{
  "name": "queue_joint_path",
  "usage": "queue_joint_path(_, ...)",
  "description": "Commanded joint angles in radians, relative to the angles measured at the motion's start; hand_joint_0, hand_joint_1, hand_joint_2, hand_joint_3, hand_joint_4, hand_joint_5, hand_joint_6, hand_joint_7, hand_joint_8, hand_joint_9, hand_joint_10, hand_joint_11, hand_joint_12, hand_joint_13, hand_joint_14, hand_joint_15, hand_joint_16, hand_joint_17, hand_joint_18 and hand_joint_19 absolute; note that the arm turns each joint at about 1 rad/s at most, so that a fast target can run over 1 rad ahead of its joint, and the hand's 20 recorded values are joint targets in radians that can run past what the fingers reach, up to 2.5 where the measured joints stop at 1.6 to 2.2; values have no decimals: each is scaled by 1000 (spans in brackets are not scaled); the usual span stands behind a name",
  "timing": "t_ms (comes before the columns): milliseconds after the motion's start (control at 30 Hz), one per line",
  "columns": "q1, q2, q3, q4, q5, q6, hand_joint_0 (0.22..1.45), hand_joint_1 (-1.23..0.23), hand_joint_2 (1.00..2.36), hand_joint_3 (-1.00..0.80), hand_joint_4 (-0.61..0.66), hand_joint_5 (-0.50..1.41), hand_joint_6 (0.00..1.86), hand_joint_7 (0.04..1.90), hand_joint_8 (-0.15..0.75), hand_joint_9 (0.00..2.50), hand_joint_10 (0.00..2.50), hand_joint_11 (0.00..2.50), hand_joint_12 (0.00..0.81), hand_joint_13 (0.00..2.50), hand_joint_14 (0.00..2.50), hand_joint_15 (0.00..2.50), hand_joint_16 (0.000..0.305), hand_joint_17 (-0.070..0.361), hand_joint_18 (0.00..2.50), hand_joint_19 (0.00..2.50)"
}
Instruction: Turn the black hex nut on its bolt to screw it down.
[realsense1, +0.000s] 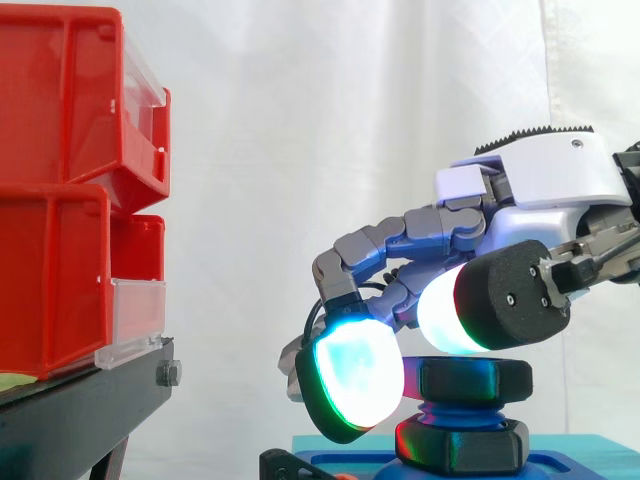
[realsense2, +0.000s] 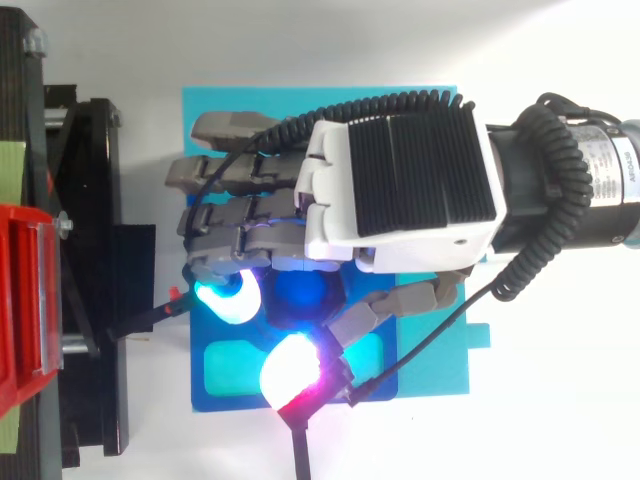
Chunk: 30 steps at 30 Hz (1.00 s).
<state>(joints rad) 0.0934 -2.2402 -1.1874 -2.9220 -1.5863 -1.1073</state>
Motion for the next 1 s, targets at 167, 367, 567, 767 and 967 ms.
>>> queue_joint_path(167,-8,-1,0,-2,-11,-6,484,-301,1000,-500,165,-29,602,1348,238,592,0,0,316,360,0,0,39,88,84,86)
queue_joint_path(367,-24,-1,0,0,-29,-14,484,-269,1000,-500,172,-31,622,1313,237,607,0,0,319,375,0,0,39,88,107,101)
queue_joint_path(567,-55,1,0,0,-66,-32,484,-267,1000,-500,176,-32,627,1304,242,628,0,0,320,383,0,0,39,88,116,101)
queue_joint_path(767,-89,1,18,0,-112,-49,485,-272,1000,-500,175,-32,630,1293,243,650,0,0,321,395,0,0,39,89,127,105)
queue_joint_path(967,-116,1,54,-11,-149,-69,484,-275,1000,-500,176,-32,630,1296,244,660,0,0,323,401,0,0,39,88,140,117)
